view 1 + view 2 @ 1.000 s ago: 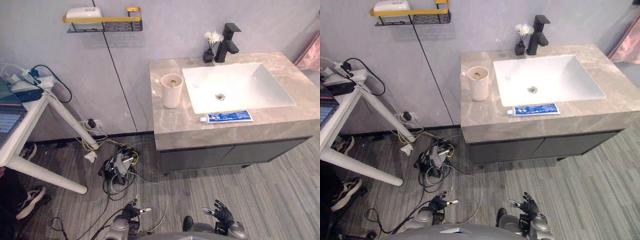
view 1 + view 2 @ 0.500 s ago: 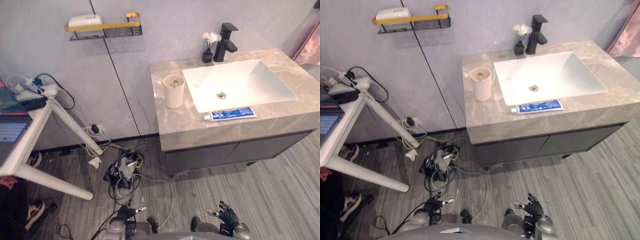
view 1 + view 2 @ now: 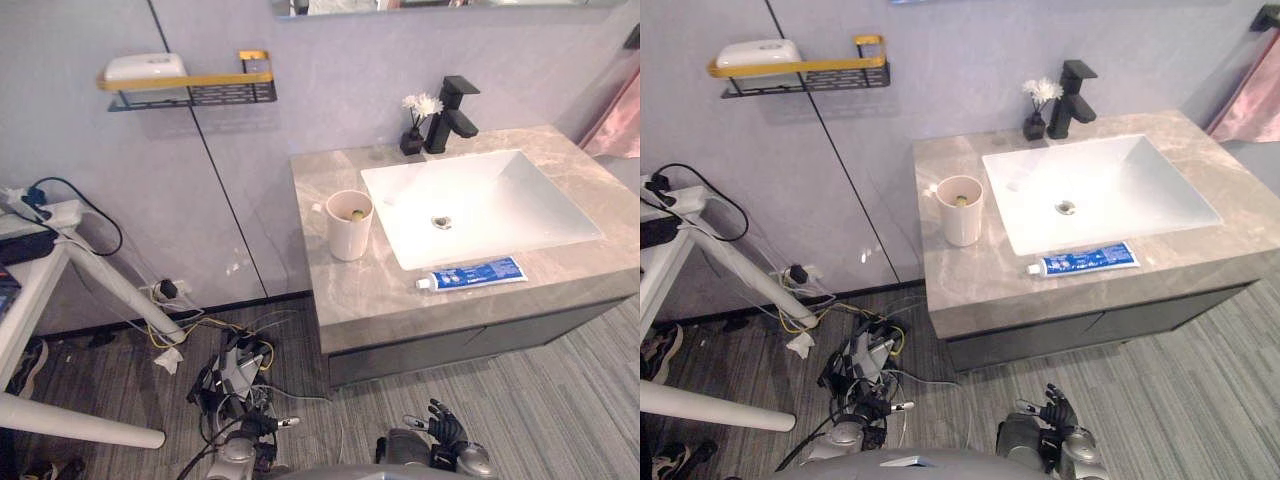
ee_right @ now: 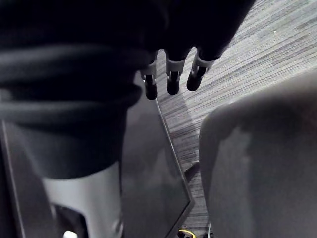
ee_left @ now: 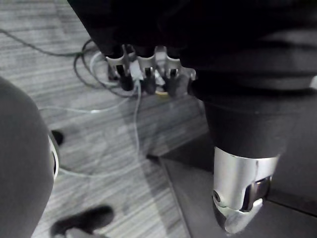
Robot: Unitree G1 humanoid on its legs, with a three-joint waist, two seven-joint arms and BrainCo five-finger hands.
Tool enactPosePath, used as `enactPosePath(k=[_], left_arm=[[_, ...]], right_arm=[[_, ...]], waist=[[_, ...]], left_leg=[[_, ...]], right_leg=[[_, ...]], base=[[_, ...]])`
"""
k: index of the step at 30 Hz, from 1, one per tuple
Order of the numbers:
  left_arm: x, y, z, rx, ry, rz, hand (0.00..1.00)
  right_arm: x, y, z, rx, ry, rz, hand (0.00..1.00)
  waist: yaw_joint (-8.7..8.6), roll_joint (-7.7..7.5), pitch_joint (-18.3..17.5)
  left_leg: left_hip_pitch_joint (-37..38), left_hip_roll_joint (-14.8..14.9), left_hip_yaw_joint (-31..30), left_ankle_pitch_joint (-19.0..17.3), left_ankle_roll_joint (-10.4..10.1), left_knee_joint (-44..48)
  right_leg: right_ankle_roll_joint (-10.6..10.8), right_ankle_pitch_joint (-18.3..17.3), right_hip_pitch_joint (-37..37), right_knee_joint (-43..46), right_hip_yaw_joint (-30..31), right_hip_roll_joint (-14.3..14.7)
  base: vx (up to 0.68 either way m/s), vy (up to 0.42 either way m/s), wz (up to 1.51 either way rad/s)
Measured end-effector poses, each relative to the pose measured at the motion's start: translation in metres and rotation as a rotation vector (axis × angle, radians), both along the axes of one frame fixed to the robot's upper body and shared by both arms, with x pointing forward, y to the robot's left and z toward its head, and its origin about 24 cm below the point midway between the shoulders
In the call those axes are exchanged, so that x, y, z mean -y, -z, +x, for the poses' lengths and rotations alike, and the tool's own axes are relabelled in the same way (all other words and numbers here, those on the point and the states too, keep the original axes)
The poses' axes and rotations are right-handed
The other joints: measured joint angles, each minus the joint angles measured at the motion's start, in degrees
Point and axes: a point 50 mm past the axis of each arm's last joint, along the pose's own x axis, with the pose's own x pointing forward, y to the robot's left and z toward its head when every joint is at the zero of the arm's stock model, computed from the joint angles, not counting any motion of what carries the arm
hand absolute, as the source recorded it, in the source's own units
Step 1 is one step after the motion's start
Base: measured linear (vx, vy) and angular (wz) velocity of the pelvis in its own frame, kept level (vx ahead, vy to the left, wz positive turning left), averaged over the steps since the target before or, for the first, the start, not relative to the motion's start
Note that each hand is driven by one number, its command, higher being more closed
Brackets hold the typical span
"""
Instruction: Organize washtable
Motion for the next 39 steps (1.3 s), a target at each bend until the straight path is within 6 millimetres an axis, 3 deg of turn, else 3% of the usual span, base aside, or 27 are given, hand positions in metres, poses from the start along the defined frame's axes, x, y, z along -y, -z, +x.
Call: enactPosePath(k=[1, 2, 4, 5, 7, 10, 15, 16, 22, 28, 31, 34, 37, 39], left_arm=[[0.006, 0.0, 0.001, 0.0, 0.002, -0.021, 0.0], [0.008, 0.0, 0.001, 0.0, 0.001, -0.031, 0.0], [0.009, 0.0, 0.001, 0.002, 0.001, -0.038, 0.0], [0.01, 0.0, 0.0, 0.002, -0.016, -0.048, 0.0], [0.006, 0.001, -0.002, -0.001, -0.039, -0.045, 0.0], [0.0, 0.0, -0.001, 0.0, -0.06, -0.035, 0.0], [-0.001, 0.001, -0.002, -0.004, -0.064, -0.035, 0.0], [0.0, 0.004, -0.009, -0.039, -0.03, -0.025, 0.0], [0.001, 0.004, -0.009, -0.039, -0.031, -0.027, 0.0], [0.0, 0.006, -0.012, -0.052, -0.104, -0.073, 0.0], [-0.005, 0.007, -0.016, -0.061, -0.194, -0.105, 0.0], [-0.009, 0.008, -0.019, -0.072, -0.243, -0.12, 0.0], [-0.009, 0.008, -0.019, -0.071, -0.248, -0.131, 0.0], [-0.011, 0.008, -0.019, -0.067, -0.277, -0.134, 0.0]], right_arm=[[0.005, -0.001, 0.002, 0.006, 0.009, -0.011, 0.0], [0.008, -0.002, 0.001, 0.007, 0.023, -0.015, 0.0], [0.011, -0.001, -0.002, -0.007, 0.024, -0.023, 0.0], [0.013, -0.001, -0.003, -0.01, 0.019, -0.03, 0.0], [0.011, -0.001, -0.002, -0.01, 0.0, -0.029, 0.0], [0.001, 0.001, -0.004, -0.017, -0.021, 0.001, 0.0], [-0.001, 0.005, -0.011, -0.046, -0.016, 0.01, 0.0], [-0.002, 0.008, -0.019, -0.067, 0.012, 0.026, 0.0], [-0.001, 0.008, -0.019, -0.066, 0.016, 0.025, 0.0], [0.017, 0.012, -0.041, -0.107, 0.244, 0.054, 0.0], [0.024, 0.018, -0.074, -0.202, 0.418, 0.085, 0.0], [0.023, 0.021, -0.09, -0.225, 0.576, 0.129, 0.0], [0.021, 0.023, -0.096, -0.236, 0.655, 0.154, 0.0], [0.022, 0.022, -0.087, -0.209, 0.671, 0.166, 0.0]], waist=[[0.1, 1.77, 0.59], [0.07, 1.46, 0.99], [0.17, 2.24, 0.93], [0.22, 3.06, 0.72], [0.83, 3.13, 0.26], [0.81, 1.68, 0.02], [1.11, 1.77, -1.2], [0.14, 0.39, -3.62], [0.13, 0.65, -3.58], [0.12, 1.54, -4.21], [0.13, 1.59, -4.51], [-0.23, 1.54, -4.53], [-0.78, 1.55, -4.52], [-1.33, 1.43, -4.45]], left_leg=[[-1.0, 1.11, -0.5, 0.37, -0.53, 2.41], [-1.92, 1.5, -0.9, 0.1, -0.49, 3.71], [-0.09, 2.06, -0.68, 0.12, -0.64, -0.58], [-0.3, 2.98, -0.71, 3.42, -0.31, -2.98], [-0.33, 3.48, -1.31, 3.21, -0.38, -2.27], [-2.45, 3.27, -4.25, 3.33, -0.48, -2.53], [-2.15, 2.54, -5.91, 4.89, -0.47, -4.67], [-0.37, 2.49, -6.87, 12.13, -1.31, -14.75], [-0.4, 2.51, -6.81, 12.13, -1.3, -14.8], [-0.43, 2.52, -5.4, 12.54, -1.18, -17.08], [-0.37, 2.7, -4.85, 13.01, -1.38, -19.0], [-0.48, 2.75, -3.99, 13.0, -1.4, -19.09], [-0.47, 2.85, -2.85, 13.05, -1.49, -19.07], [-0.47, 2.94, -1.47, 13.49, -2.17, -19.05]], right_leg=[[-1.09, 0.81, 0.9, -0.6, -0.5, 0.79], [-1.16, 0.74, 2.35, -1.61, -0.54, 0.74], [-1.15, 0.74, 6.27, -4.17, -1.86, 1.12], [-1.13, 0.72, 7.97, -5.13, -2.65, 2.01], [-0.84, 0.48, 9.44, -6.84, -3.14, 2.47], [-0.23, 0.85, 10.24, -10.08, -5.74, 2.2], [0.44, 1.41, 12.44, -13.27, -7.19, 1.87], [0.07, 6.79, 12.99, -20.14, -7.61, 3.82], [0.05, 6.77, 12.89, -20.12, -7.57, 3.84], [0.5, 7.0, 12.13, -22.05, -6.94, 4.17], [0.6, 7.58, 12.22, -23.84, -6.98, 4.6], [0.45, 8.24, 12.85, -25.45, -7.1, 4.69], [0.43, 8.27, 13.56, -26.08, -7.89, 4.69], [0.41, 8.27, 13.85, -26.09, -8.3, 4.67]], base=[[0.17, -0.123, 0.18], [0.14, -0.124, 0.15], [0.03, -0.076, 0.16], [-0.01, 0.001, 0.1], [0.03, 0.02, 0.16], [0.03, 0.011, 0.47], [0.0, 0.012, 0.25], [0.0, 0.002, 0.03], [0.0, 0.0, 0.0], [0.02, 0.011, -0.07], [0.09, 0.008, 0.0], [0.12, 0.002, -0.02], [0.1, -0.008, 0.11], [0.05, -0.013, 0.11]])
